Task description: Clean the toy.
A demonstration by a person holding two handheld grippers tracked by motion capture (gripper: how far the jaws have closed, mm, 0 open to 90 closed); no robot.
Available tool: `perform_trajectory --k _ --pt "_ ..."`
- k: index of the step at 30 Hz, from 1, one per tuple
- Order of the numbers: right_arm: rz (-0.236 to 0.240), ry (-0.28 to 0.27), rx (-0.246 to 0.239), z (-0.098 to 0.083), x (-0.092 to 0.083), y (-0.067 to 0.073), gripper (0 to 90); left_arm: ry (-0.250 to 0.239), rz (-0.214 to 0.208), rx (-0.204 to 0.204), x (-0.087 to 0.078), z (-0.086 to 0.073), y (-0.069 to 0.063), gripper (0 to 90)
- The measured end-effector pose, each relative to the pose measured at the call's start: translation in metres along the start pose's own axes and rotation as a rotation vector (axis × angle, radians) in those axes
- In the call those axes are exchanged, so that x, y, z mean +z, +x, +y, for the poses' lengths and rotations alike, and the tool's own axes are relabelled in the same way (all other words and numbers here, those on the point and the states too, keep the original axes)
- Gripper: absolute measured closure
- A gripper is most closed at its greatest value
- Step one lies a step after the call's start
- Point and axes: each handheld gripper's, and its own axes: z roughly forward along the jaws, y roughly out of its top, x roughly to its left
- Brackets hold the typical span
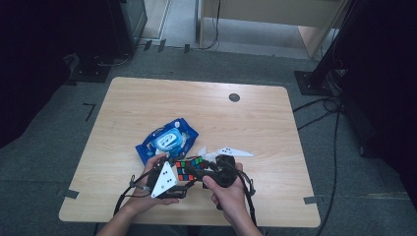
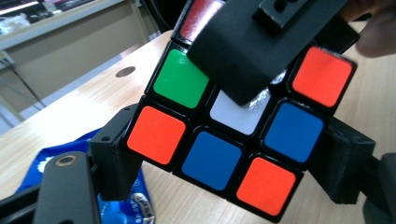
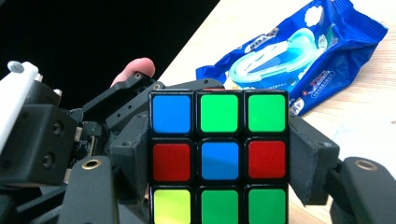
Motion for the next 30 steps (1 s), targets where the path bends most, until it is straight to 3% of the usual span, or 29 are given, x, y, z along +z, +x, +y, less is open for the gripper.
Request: perform_trajectory --k 2,14,16,21,25,27,30 --pt "0.000 0.001 -0.003 0.000 -0.001 0.000 34.3 -0.001 0.003 -0.002 0.000 0.000 0.000 26.0" --pt "0.006 0.015 -0.005 0.000 0.001 -0.001 34.2 0.000 -0.016 -0.013 0.000 -0.002 0.003 28.2" --pt "0.011 0.018 -0.007 0.000 0.002 -0.002 34.0 -0.009 -0.014 -0.025 -0.001 -0.002 0.004 33.8" --pt "0.023 0.026 -0.012 0.000 0.003 -0.003 33.8 -0.009 -0.003 -0.051 -0.004 -0.005 0.011 33.9" --pt "0.054 0.008 -0.036 0.002 0.000 -0.005 33.4 -0.011 0.021 -0.081 -0.007 -0.007 0.020 33.9" --pt "0.069 -0.028 -0.046 0.004 -0.004 -0.007 33.5 -0.013 0.037 -0.121 -0.011 -0.011 0.031 33.9" --pt "0.026 -0.062 -0.073 0.006 -0.006 -0.012 33.2 -0.008 0.068 -0.176 -0.015 -0.016 0.044 33.9"
